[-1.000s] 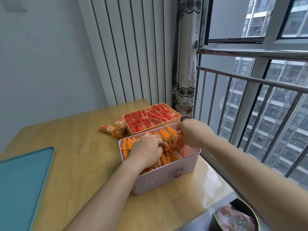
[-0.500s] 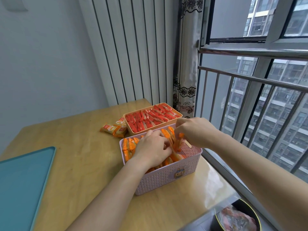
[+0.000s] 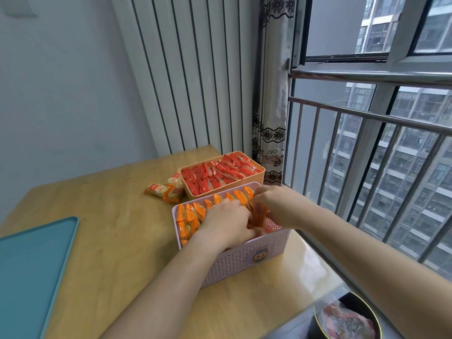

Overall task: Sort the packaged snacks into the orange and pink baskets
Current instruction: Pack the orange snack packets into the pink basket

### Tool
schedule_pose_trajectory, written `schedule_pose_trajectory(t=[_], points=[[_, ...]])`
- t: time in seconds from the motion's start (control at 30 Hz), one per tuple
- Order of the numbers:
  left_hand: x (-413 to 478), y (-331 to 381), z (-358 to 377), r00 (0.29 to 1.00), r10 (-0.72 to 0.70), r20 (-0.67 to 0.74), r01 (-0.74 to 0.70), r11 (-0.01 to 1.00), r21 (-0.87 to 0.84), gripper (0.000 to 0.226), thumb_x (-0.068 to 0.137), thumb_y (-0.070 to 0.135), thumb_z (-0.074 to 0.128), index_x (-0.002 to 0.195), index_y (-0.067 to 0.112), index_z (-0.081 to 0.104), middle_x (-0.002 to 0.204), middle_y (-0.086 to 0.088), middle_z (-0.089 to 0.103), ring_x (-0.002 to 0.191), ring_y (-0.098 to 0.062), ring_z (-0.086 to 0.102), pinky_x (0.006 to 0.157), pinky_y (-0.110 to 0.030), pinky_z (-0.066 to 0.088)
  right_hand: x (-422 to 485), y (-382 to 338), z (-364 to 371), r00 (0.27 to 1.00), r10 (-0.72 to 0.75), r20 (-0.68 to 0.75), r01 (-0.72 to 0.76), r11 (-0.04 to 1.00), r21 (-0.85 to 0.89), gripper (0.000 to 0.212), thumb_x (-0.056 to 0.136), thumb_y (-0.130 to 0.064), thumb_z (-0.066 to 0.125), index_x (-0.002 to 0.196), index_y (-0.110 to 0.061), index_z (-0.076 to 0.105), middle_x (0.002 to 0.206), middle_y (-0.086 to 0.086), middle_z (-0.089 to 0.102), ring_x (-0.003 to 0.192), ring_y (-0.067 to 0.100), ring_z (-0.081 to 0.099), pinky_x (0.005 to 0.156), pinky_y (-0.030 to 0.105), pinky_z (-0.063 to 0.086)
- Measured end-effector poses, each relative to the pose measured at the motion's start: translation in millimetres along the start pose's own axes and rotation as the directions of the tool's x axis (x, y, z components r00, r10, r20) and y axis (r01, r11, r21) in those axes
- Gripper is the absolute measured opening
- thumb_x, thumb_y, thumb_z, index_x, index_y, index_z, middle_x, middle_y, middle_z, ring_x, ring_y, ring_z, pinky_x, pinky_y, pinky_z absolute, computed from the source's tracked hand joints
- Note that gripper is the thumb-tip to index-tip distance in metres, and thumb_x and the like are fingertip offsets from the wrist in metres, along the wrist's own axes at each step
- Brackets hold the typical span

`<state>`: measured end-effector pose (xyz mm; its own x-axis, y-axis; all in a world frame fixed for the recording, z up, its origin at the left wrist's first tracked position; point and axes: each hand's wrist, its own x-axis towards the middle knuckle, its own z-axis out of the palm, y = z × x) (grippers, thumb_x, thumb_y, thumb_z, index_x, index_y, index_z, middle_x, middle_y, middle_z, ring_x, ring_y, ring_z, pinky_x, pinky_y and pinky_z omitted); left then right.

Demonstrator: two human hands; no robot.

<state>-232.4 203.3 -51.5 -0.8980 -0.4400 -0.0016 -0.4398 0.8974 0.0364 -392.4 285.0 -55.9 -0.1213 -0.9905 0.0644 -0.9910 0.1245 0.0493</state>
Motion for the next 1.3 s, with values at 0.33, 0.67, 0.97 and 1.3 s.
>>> schedule_pose_trajectory(t=[0.33, 0.67, 0.97, 1.3], points=[[5, -13, -9, 1.000, -0.008, -0.030, -0.006, 0.892, -0.453, 0.014, 0.085, 0.041, 0.078, 0.093, 0.030, 0.074, 0.103, 0.008, 0.064, 0.097, -0.013, 0.061, 0.083, -0.035, 0.054, -15, 7, -34, 0.969, 0.143, -0.203, -0.071, 0.943, 0.324, 0.035, 0.086, 0.003, 0.053, 0.090, -0.030, 0.065, 0.099, -0.013, 0.061, 0.095, 0.015, 0.063, 0.077, 0.031, 0.054], [-6, -17, -34, 0.980, -0.191, -0.063, 0.053, 0.550, -0.834, 0.016, 0.100, 0.030, 0.063, 0.096, 0.017, 0.070, 0.089, -0.005, 0.074, 0.071, -0.011, 0.072, 0.056, -0.024, 0.055, -23, -5, -50, 0.998, 0.040, -0.037, -0.005, 0.748, 0.663, 0.044, 0.080, -0.041, 0.065, 0.123, -0.033, 0.069, 0.121, -0.012, 0.069, 0.102, 0.007, 0.069, 0.087, 0.033, 0.061], [-8, -31, -3, 0.984, -0.109, -0.142, 0.032, 0.886, -0.463, 0.012, 0.096, 0.030, 0.061, 0.100, 0.036, 0.071, 0.107, 0.014, 0.071, 0.100, -0.013, 0.065, 0.089, -0.042, 0.057, -33, -9, -39, 0.938, 0.317, -0.139, -0.177, 0.784, 0.595, 0.017, 0.087, -0.031, 0.073, 0.100, -0.025, 0.062, 0.097, -0.007, 0.066, 0.086, 0.013, 0.065, 0.076, 0.032, 0.059], [-12, -38, 8, 0.993, -0.096, -0.067, 0.051, 0.872, -0.487, 0.045, 0.099, 0.013, 0.044, 0.130, 0.037, 0.066, 0.145, 0.003, 0.057, 0.137, -0.020, 0.047, 0.112, -0.038, 0.043, -29, -45, -23, 0.964, 0.188, 0.189, -0.243, 0.912, 0.329, 0.050, 0.101, -0.049, 0.053, 0.087, -0.004, 0.070, 0.074, 0.008, 0.064, 0.063, 0.021, 0.054, 0.062, 0.037, 0.050]])
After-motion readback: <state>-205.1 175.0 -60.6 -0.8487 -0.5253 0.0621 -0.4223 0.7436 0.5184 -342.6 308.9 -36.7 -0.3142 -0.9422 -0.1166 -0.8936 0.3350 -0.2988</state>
